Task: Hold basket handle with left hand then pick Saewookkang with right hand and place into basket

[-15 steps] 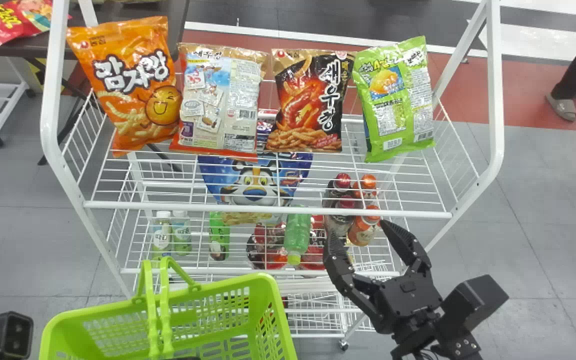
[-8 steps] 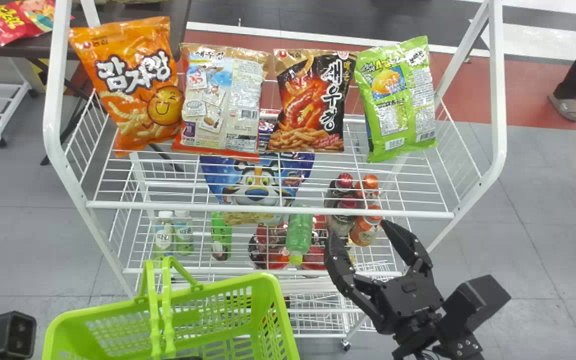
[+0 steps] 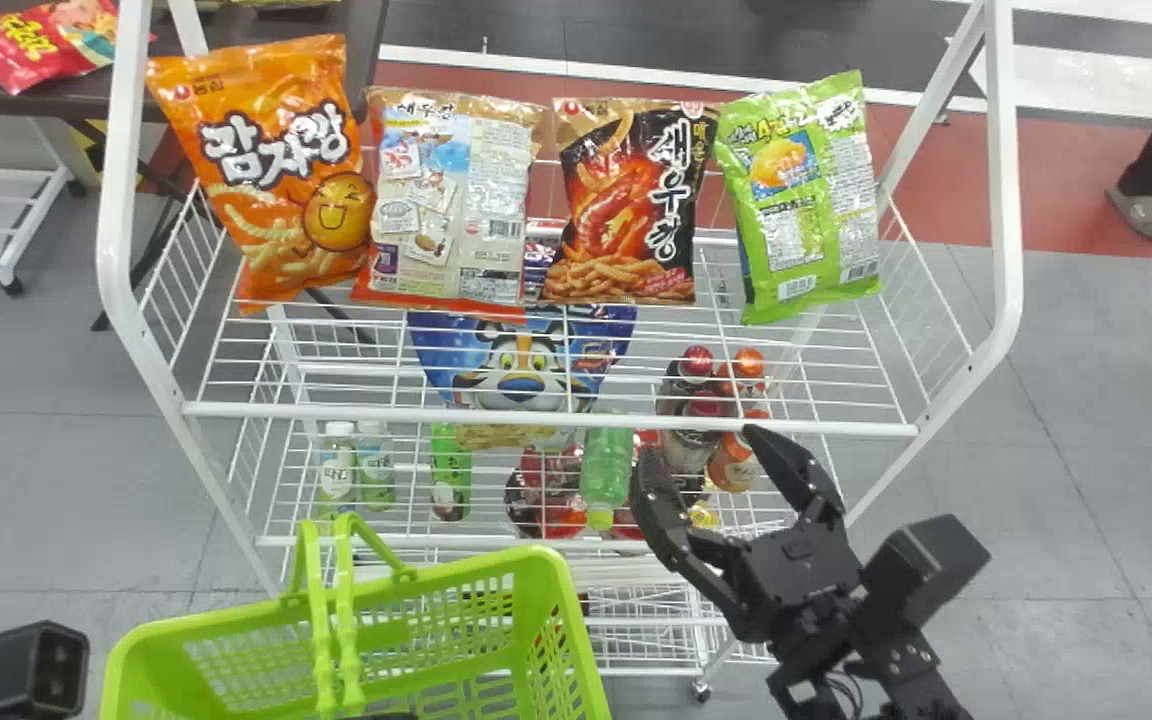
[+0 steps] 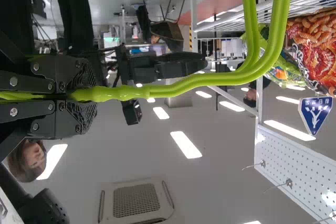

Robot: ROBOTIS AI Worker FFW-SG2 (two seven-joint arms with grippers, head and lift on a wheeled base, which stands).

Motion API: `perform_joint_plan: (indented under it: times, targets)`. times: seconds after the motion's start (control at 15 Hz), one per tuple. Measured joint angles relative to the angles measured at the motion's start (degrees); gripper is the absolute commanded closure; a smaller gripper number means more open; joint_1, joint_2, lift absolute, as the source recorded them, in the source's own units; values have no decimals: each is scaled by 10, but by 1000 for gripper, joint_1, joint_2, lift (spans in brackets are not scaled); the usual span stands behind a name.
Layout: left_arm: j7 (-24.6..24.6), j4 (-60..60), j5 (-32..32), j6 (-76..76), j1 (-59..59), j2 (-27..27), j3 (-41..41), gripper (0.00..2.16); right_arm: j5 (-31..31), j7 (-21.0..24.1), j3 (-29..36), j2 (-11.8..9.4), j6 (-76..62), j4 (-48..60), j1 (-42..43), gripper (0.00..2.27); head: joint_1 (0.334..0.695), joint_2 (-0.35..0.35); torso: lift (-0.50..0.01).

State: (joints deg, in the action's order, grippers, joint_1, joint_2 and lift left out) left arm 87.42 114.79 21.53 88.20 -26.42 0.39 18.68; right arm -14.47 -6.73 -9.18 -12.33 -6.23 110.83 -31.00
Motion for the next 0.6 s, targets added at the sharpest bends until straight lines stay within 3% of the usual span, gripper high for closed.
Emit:
perform_joint_plan:
  times: [0.4, 0.6]
  targets:
    - [0, 4, 0, 0, 1, 3, -2, 2152, 33, 29, -58, 38, 109, 0, 95, 56, 695, 23, -19]
    - [0, 4, 0, 0, 1, 3, -4, 2152, 41, 63, -96, 46, 156, -9, 149, 56, 695, 62, -19]
